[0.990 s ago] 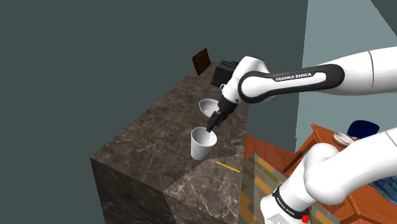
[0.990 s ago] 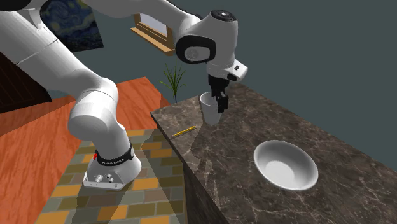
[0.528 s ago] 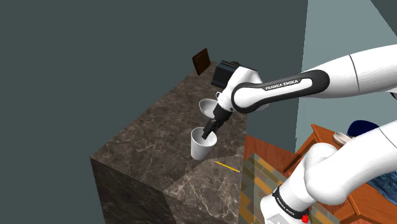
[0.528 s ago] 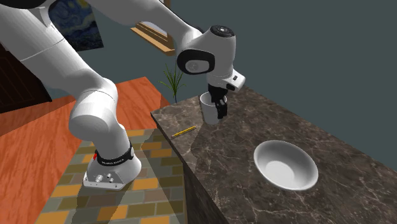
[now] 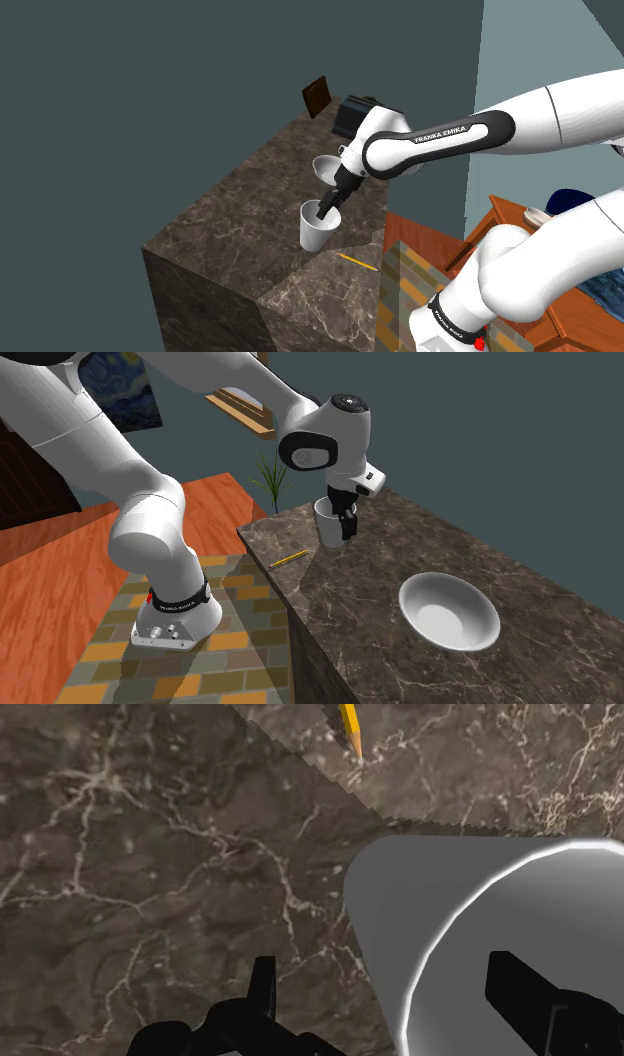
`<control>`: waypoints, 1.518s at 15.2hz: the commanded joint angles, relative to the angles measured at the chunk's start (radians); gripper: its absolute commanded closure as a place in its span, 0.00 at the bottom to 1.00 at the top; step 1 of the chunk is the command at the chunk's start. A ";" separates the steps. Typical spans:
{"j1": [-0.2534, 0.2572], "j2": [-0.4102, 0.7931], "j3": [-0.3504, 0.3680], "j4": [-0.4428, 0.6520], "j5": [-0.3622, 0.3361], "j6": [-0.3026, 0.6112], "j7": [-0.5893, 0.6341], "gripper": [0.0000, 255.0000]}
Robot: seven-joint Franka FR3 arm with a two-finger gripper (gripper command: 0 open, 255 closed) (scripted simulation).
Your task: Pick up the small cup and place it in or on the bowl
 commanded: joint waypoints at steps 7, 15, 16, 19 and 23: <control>0.000 0.000 0.000 0.000 0.000 0.000 0.000 1.00; -0.009 -0.048 0.001 0.032 -0.022 -0.078 0.025 1.00; -0.010 -0.056 0.001 0.039 -0.025 -0.093 0.029 1.00; -0.014 -0.081 0.001 0.061 -0.036 -0.139 0.042 1.00; -0.019 -0.108 0.000 0.095 -0.048 -0.199 0.057 1.00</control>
